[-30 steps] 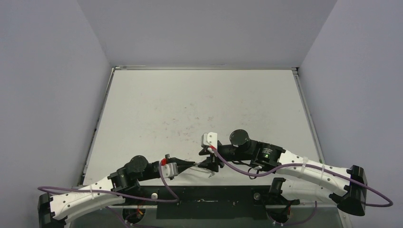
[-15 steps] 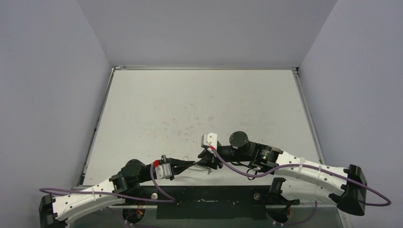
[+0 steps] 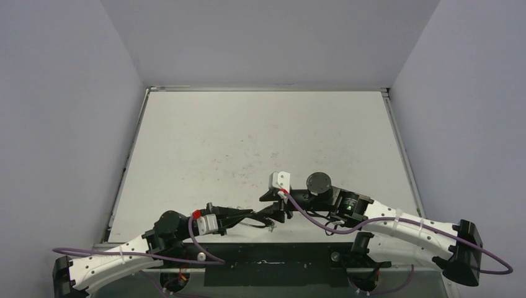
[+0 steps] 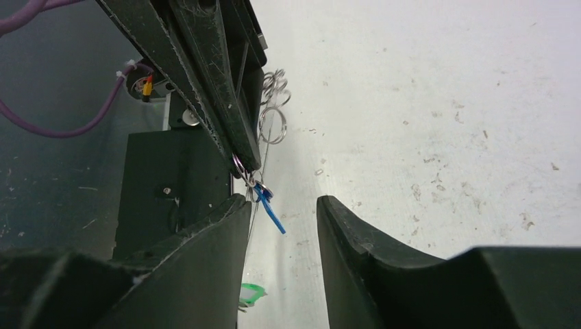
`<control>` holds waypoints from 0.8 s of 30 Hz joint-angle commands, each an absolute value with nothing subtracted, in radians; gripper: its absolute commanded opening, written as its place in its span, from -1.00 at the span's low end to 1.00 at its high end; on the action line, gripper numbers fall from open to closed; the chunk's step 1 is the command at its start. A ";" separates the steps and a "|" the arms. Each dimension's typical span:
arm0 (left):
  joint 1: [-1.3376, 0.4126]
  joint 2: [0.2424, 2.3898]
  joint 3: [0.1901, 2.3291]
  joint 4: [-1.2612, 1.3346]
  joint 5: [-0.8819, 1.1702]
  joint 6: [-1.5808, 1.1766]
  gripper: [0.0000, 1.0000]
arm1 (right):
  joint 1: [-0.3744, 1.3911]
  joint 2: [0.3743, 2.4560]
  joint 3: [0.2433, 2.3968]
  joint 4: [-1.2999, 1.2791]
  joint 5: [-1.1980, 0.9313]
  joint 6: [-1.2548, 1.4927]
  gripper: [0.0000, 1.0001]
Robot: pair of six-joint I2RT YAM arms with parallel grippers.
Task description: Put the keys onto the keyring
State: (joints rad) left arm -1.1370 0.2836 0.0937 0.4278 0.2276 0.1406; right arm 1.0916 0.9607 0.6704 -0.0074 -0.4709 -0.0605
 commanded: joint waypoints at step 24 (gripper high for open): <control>-1.139 0.283 0.098 0.593 0.223 0.098 -1.00 | 1.038 1.054 0.507 0.488 -0.521 0.202 -0.66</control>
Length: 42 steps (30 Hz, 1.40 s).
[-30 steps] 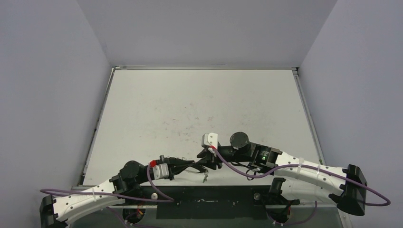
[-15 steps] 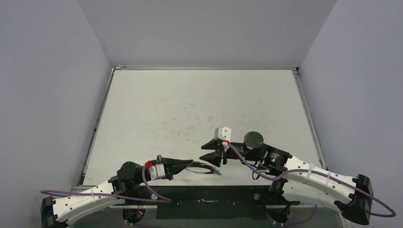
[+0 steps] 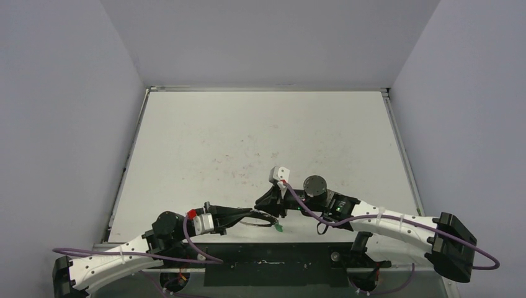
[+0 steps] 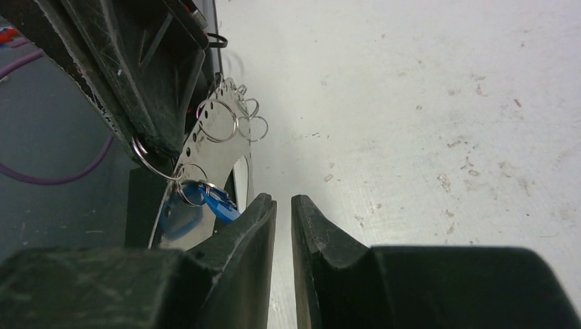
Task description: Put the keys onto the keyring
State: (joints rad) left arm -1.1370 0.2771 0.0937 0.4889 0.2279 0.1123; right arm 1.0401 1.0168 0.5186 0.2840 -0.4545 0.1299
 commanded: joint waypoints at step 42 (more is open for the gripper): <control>-1.139 0.255 0.094 0.533 0.190 0.094 -1.00 | 1.024 0.994 0.500 0.531 -0.659 0.162 -0.34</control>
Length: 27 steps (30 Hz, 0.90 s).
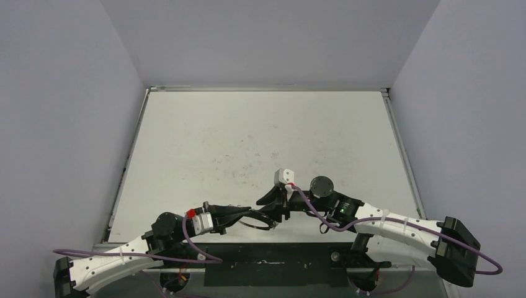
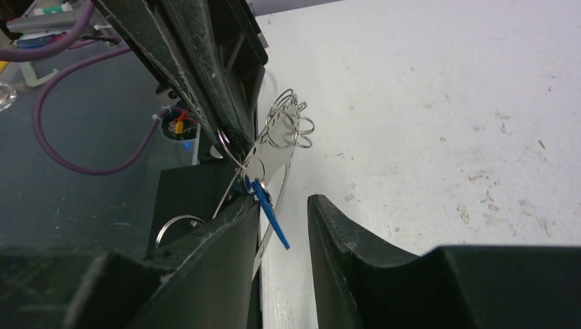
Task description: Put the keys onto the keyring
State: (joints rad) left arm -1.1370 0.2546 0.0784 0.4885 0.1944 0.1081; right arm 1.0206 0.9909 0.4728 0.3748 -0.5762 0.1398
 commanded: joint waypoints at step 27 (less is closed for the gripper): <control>-1.138 0.313 0.101 0.597 0.208 0.087 -1.00 | 1.039 1.056 0.499 0.380 -0.510 0.080 -1.00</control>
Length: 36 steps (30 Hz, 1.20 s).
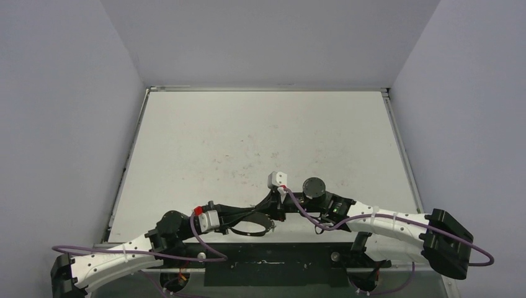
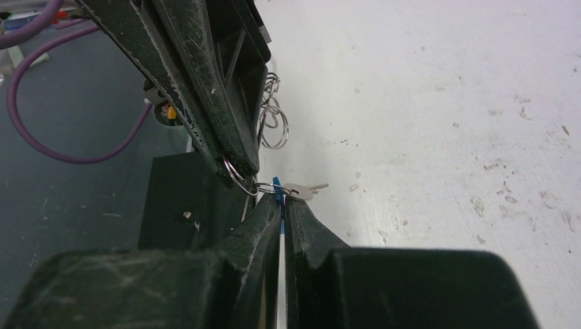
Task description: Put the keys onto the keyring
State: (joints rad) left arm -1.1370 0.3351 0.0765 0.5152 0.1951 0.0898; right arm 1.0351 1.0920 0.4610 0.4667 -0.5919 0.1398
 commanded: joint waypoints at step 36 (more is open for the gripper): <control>-1.127 0.502 0.273 0.224 -0.041 0.216 -1.00 | 0.983 0.664 0.531 -0.137 0.244 0.501 1.00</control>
State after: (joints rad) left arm -1.1370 0.4442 0.1997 0.1375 0.0521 0.2241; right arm 0.9955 0.6529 0.4751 -0.0883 0.1871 0.4110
